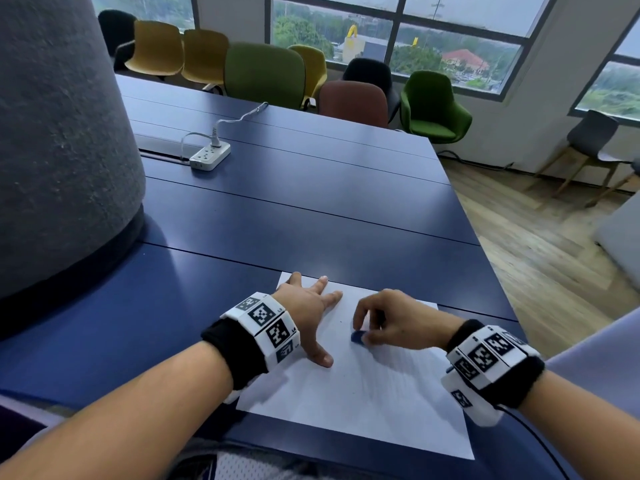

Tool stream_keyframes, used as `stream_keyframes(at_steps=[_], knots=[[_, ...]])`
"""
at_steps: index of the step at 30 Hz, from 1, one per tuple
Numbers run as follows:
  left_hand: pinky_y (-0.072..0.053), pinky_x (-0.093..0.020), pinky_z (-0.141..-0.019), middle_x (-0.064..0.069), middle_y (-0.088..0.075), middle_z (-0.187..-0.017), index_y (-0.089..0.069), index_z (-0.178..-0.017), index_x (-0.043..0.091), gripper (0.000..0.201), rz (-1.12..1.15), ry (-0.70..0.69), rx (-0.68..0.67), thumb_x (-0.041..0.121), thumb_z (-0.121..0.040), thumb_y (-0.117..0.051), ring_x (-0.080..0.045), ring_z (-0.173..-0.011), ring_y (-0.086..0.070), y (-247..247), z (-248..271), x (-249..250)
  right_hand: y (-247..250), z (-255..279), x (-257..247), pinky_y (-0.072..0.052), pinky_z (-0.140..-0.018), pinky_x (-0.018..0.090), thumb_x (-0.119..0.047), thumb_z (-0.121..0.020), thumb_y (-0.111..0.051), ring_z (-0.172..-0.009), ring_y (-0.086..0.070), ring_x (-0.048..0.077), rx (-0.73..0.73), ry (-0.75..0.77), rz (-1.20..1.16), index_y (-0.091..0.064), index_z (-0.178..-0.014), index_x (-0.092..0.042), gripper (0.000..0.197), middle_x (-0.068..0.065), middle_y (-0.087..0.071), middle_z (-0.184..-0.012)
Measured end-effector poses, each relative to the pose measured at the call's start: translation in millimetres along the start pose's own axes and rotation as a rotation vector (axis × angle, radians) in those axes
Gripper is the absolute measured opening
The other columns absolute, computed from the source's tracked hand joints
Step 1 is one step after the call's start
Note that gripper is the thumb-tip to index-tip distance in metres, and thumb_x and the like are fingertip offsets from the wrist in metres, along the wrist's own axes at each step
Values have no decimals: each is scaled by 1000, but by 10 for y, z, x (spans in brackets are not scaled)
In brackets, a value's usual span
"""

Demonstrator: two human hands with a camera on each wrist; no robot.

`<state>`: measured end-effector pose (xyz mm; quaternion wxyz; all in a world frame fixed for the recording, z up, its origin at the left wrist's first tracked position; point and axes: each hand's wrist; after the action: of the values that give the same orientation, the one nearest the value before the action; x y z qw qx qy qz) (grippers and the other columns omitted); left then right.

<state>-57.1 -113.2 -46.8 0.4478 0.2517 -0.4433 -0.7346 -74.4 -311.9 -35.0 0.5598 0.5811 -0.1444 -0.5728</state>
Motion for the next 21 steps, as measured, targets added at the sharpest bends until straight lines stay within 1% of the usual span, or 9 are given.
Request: stream_keyframes(at_steps=[2,6,7,11,12,13,17,19,21], knots=[[-26,-48,-115,4,7,-165,2,-157,36,123,-6,-2,2,70,-67,-75,-44,-147,1,1,0,1,-31,24,24,-39,-55,16,-20,-81,-72,-53,-50,3,70,-22,-14,-68,-86,-23,7,-9,-57,-63],[-26,-47,-114,3,6,-165,1,-157,36,123,-2,-7,9,70,-66,-75,-43,-147,-1,4,-3,-11,-102,194,-75,-41,-55,16,-21,-79,-72,-56,-49,5,-141,39,9,-71,-86,-23,8,-9,-57,-64],[-26,-48,-114,3,7,-165,1,-157,36,123,1,-8,7,70,-66,-75,-44,-147,-1,3,-2,-12,-93,198,-83,-41,-56,16,-22,-79,-72,-56,-50,5,-147,41,24,-71,-87,-24,8,-9,-57,-64],[-25,-49,-114,3,7,-165,0,-157,36,123,-2,-11,6,69,-66,-76,-45,-147,0,-3,1,-15,-74,106,7,-41,-56,18,-20,-80,-72,-53,-51,4,43,-6,-10,-68,-85,-22,6,-10,-59,-61],[-24,-49,-115,3,7,-165,0,-157,36,123,-5,-10,7,69,-67,-76,-45,-147,0,-1,8,-16,-92,111,15,-40,-55,17,-18,-80,-72,-53,-50,4,61,-7,-20,-68,-84,-21,6,-10,-58,-60],[-24,-48,-115,3,7,-165,0,-157,35,122,-7,-10,7,68,-67,-76,-45,-147,0,2,14,-10,-118,141,14,-40,-55,17,-18,-79,-71,-53,-50,4,40,2,-23,-68,-83,-22,6,-10,-57,-61],[-25,-48,-115,3,6,-165,0,-157,35,122,-4,-13,15,68,-68,-75,-45,-147,0,8,20,-10,-151,240,-104,-43,-58,19,-19,-78,-71,-58,-51,5,-212,47,13,-71,-87,-22,9,-7,-61,-67],[-22,-49,-116,2,7,-165,2,-157,35,122,-3,-9,7,69,-67,-75,-46,-147,2,3,10,-17,-105,156,-93,-44,-58,19,-21,-77,-72,-58,-52,5,-174,32,32,-71,-88,-22,11,-7,-61,-66],[-23,-49,-115,3,7,-165,2,-157,36,123,-10,-5,1,69,-67,-75,-47,-147,2,1,7,-8,-61,37,-40,-44,-58,20,-23,-78,-73,-57,-52,5,-67,10,37,-70,-87,-23,10,-8,-61,-66]])
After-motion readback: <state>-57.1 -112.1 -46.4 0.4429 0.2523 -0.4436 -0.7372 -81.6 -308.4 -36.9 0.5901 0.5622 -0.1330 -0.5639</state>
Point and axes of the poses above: each hand's wrist, its own z-axis away from the middle knuckle, its own y-axis out of the back of the hand, x = y × z
